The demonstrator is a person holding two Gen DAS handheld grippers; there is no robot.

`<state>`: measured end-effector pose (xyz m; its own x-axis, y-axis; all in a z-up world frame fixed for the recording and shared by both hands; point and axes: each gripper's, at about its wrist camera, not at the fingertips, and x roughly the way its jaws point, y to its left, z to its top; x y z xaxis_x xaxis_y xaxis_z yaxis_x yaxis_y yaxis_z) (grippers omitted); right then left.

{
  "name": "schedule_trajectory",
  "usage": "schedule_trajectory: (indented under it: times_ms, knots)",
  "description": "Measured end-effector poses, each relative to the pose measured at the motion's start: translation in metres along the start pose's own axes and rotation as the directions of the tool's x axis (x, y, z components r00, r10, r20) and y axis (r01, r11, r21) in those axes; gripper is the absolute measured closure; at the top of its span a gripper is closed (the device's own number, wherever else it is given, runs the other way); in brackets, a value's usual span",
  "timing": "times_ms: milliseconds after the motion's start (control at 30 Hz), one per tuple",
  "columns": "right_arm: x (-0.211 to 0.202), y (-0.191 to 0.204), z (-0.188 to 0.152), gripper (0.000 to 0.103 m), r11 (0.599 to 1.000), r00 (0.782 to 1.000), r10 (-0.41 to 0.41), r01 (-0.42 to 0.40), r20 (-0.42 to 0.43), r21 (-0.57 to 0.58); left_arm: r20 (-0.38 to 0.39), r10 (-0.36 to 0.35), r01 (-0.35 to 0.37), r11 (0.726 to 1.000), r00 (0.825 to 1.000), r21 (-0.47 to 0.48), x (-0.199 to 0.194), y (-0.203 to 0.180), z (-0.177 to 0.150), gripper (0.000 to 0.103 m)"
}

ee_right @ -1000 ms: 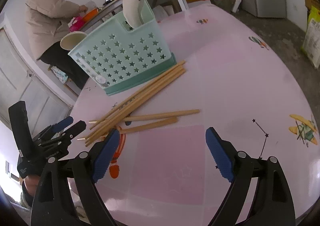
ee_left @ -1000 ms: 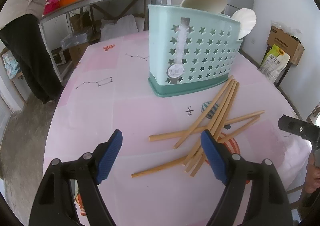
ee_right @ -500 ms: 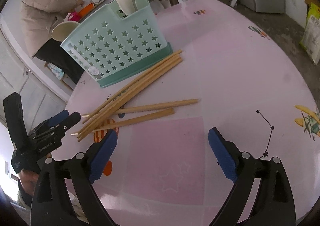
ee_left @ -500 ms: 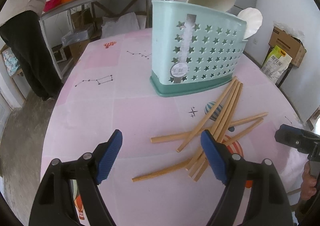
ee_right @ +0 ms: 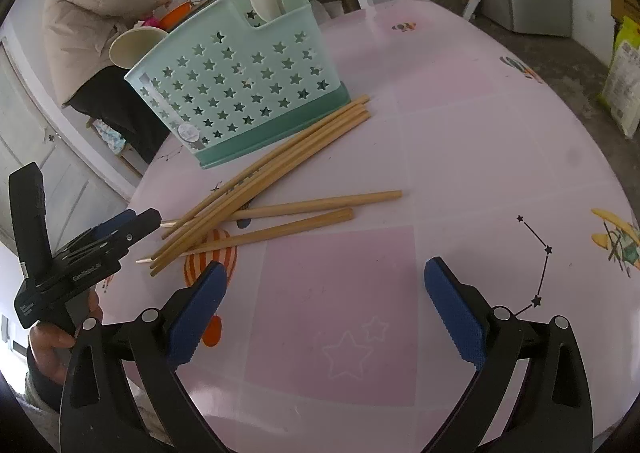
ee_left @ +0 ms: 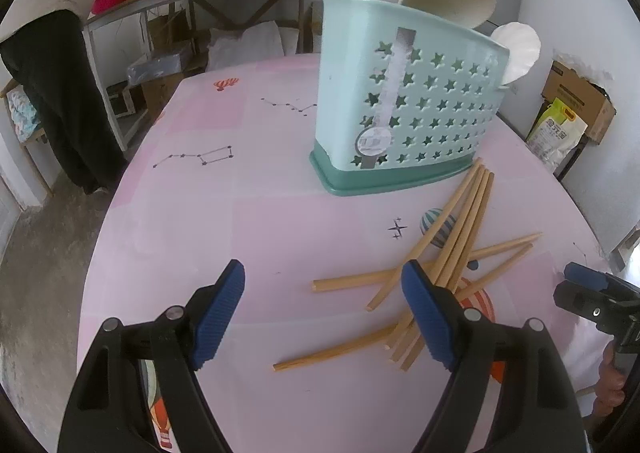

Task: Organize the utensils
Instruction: 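Move the right tool down to the wooden chopsticks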

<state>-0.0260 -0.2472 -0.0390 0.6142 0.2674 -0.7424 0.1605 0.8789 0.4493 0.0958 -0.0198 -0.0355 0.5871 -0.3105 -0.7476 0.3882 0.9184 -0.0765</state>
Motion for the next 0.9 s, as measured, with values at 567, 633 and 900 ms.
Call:
schedule_trajectory:
  times_ms: [567,633,900]
  knots:
    - [0.0,0.0,0.0,0.008,1.0,1.0,-0.01,0.01,0.001,0.018,0.042,-0.011,0.013,0.998,0.999,-0.055,-0.008,0.017,0.0,0.025]
    - [0.001,0.0,0.0,0.008,1.0,1.0,-0.019,0.019,-0.003,0.017,0.05,-0.02,0.023,0.998,0.999,-0.065,-0.012,0.02,0.0,0.025]
    - [-0.005,-0.002,0.0,0.008,0.997,1.0,-0.004,0.005,-0.019,0.082,0.081,-0.084,0.093,0.99,0.993,-0.106,-0.025,0.035,-0.005,0.037]
